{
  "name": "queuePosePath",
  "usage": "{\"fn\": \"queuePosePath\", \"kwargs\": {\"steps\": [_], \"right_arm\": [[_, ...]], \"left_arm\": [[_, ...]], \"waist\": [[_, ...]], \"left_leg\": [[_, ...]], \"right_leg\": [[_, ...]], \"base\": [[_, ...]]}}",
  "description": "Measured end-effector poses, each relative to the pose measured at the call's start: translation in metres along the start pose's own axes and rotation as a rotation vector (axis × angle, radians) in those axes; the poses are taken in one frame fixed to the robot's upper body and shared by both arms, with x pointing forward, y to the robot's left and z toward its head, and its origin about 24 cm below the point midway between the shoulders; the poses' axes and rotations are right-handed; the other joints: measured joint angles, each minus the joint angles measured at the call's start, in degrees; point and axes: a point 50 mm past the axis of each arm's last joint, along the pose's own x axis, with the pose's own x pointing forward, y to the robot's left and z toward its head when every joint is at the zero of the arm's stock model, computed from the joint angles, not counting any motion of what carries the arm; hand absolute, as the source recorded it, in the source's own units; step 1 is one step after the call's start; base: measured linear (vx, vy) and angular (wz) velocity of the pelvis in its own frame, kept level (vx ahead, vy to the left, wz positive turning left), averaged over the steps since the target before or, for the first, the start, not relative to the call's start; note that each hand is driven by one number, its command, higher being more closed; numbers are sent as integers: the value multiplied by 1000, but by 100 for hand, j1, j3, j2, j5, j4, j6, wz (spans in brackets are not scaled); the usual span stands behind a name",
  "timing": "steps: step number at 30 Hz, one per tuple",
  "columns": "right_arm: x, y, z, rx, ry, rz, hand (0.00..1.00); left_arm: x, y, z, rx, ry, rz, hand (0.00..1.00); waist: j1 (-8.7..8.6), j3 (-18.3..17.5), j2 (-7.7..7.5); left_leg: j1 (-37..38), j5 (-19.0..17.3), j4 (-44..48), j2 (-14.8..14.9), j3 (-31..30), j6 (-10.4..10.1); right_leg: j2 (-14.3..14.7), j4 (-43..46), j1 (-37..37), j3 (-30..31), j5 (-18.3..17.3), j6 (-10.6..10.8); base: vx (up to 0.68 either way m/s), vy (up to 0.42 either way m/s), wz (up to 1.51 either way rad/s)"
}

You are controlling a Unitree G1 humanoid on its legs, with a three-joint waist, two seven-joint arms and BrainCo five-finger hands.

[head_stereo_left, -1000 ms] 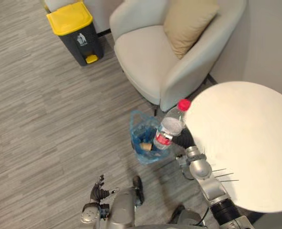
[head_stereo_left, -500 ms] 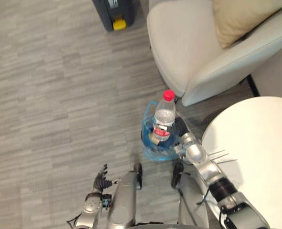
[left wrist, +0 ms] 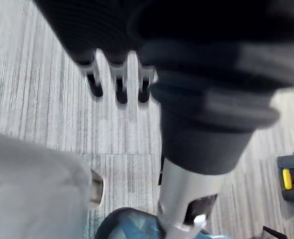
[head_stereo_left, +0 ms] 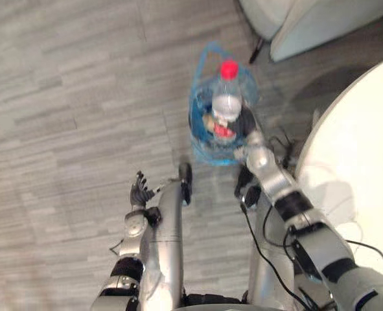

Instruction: Gather rubbish on tea table into small bin, then transfer packed bag to large trash can.

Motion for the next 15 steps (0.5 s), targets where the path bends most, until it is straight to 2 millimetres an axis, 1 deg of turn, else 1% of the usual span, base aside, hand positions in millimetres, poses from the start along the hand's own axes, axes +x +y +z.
{"fn": "queuePosePath", "kwargs": {"steps": [1, 2, 3, 4, 6, 7, 11, 15], "right_arm": [[11, -13, 7, 2, -20, -45, 0], [20, -20, 11, 7, -17, -75, 0], [23, -23, 11, -1, -13, -78, 0], [26, -29, 6, -50, -2, -69, 0], [26, -34, -3, -70, 29, -67, 0], [26, -37, -7, -72, 44, -73, 0], [30, -46, -3, -59, 34, -105, 0], [29, -42, -2, -74, 27, -94, 0]], "left_arm": [[-1, -6, 5, -30, -27, -9, 0], [0, -7, 11, -58, -53, -9, 0], [1, -8, 14, -71, -62, -10, 0], [2, -9, 18, -76, -81, -16, 0], [3, -4, 19, -70, -89, -1, 0], [4, 0, 17, -58, -78, 7, 0], [3, 4, 11, -48, -50, 33, 0], [3, 5, 7, -44, -33, 40, 0]], "waist": [[32, 76, 146], [85, 120, 230], [123, 136, 260], [211, 150, 280], [219, 189, 278], [208, 198, 275], [184, 197, 274], [187, 195, 269]], "left_leg": [[-236, 8, 3, 19, 75, -2], [-471, 55, 3, 37, 134, 10], [-563, 118, 0, 53, 166, 25], [-707, 206, 7, 79, 225, 84], [-799, 314, 44, 80, 257, 198], [-811, 335, 86, 80, 266, 246], [-741, 328, 91, 83, 290, 257], [-583, 334, -68, 97, 321, 268]], "right_leg": [[-36, 0, -222, 25, 36, 58], [-38, -7, -449, 63, 76, 110], [-39, -1, -542, 79, 93, 125], [-54, 23, -695, 99, 147, 170], [-108, 64, -766, 86, 174, 175], [-124, 86, -765, 86, 205, 125], [-127, 55, -688, 101, 205, 126], [-118, -78, -541, 68, 216, 148]], "base": [[-95, 10, 20], [-115, 26, 15], [-106, 36, 9], [-75, 39, 10], [-22, 42, 8], [5, 44, 1], [-12, 51, -2], [-64, 29, 2]]}}
